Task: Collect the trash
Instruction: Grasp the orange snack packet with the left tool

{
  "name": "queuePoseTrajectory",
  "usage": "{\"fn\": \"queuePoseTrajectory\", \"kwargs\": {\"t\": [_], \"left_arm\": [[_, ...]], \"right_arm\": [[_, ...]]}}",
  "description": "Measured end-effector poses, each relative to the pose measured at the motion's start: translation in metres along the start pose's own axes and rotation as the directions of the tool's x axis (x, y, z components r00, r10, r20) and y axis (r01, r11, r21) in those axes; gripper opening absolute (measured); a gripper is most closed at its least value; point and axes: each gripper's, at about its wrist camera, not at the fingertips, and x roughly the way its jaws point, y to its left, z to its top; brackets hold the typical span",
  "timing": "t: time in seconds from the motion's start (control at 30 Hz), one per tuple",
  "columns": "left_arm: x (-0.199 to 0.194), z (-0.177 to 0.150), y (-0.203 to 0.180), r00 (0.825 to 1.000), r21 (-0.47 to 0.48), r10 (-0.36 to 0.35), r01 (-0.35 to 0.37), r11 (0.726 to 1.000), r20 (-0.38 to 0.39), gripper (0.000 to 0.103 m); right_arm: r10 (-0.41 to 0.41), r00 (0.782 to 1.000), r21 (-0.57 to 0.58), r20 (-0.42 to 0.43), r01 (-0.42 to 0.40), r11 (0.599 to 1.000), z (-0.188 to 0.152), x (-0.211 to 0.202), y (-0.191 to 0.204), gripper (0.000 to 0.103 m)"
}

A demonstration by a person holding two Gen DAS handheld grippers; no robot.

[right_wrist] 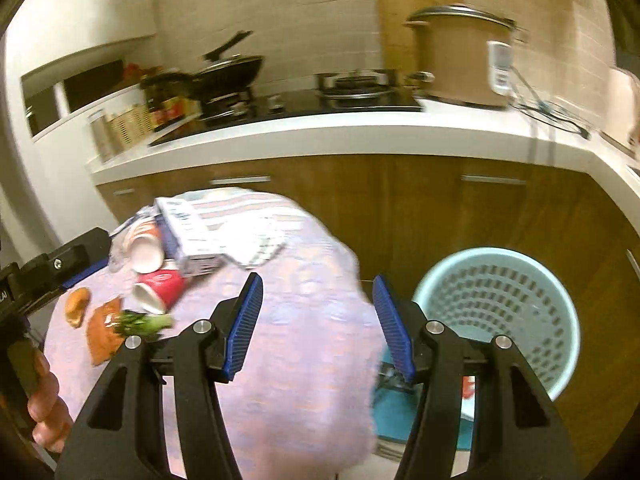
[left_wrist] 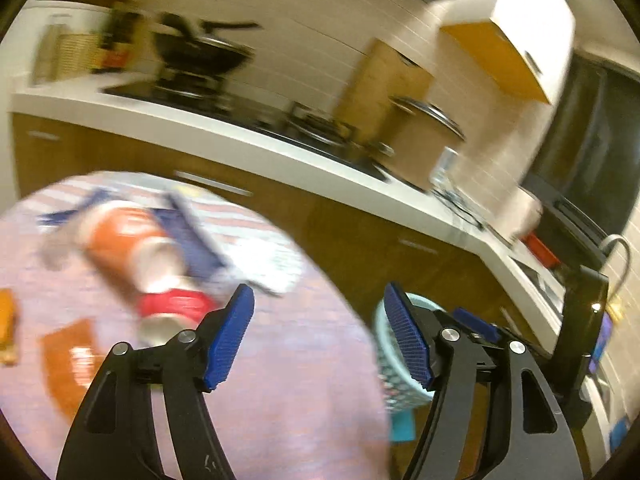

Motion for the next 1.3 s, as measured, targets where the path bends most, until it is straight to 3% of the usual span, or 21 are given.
{"fn": "queuePoseTrajectory", "kwargs": {"t": [0.2,0.37,0.57,0.67,0.8,0.97,1.03,1.13,1.23,1.3], "left_arm": [[-0.044,-0.004,0.068,0.983,-0.078,0.179,-0.175,0.981,0.043,0.070],[-0.055,-0.014,0.114,0.968,-0.170,0.250,-0.244,0.955,0.018,0.070],[-0.032,-0.037,0.149,0.958,-0.212,0.256,-0.280,0.936,-0.132,0.070],[-0.013,-0.046,0.160,0.938,-0.219,0.266,-0.314,0.924,-0.223,0.073],[-0.008,-0.050,0.156,0.927,-0.159,0.306,-0.343,0.926,-0.218,0.080],[0.001,-0.055,0.143,0.886,-0.026,0.405,-0.421,0.907,-0.225,0.079],[0.003,-0.056,0.139,0.874,0.007,0.431,-0.441,0.897,-0.223,0.068],[0.005,-0.055,0.139,0.871,0.022,0.440,-0.446,0.895,-0.217,0.058],[0.003,-0.056,0.139,0.886,0.012,0.416,-0.422,0.906,-0.206,0.045],[-0.002,-0.056,0.144,0.904,-0.029,0.378,-0.391,0.920,-0.197,0.041]], "right_arm": [[0.078,0.997,-0.073,-0.017,-0.079,0.994,-0.005,0.017,0.059,0.054],[0.137,0.990,-0.136,-0.045,-0.142,0.981,-0.015,0.038,0.104,0.054],[0.173,0.978,-0.189,-0.120,-0.194,0.963,-0.031,0.066,0.141,0.054],[0.187,0.968,-0.191,-0.170,-0.219,0.957,-0.037,0.080,0.149,0.054],[0.182,0.964,-0.203,-0.195,-0.222,0.954,-0.043,0.092,0.154,0.054],[0.178,0.962,-0.204,-0.206,-0.220,0.954,-0.045,0.102,0.153,0.054],[0.178,0.961,-0.202,-0.210,-0.221,0.954,-0.045,0.104,0.154,0.054],[0.180,0.959,-0.200,-0.217,-0.225,0.954,-0.044,0.108,0.153,0.055],[0.194,0.953,-0.206,-0.233,-0.243,0.948,-0.042,0.111,0.153,0.063],[0.211,0.942,-0.210,-0.263,-0.269,0.940,-0.041,0.117,0.155,0.064]]}}
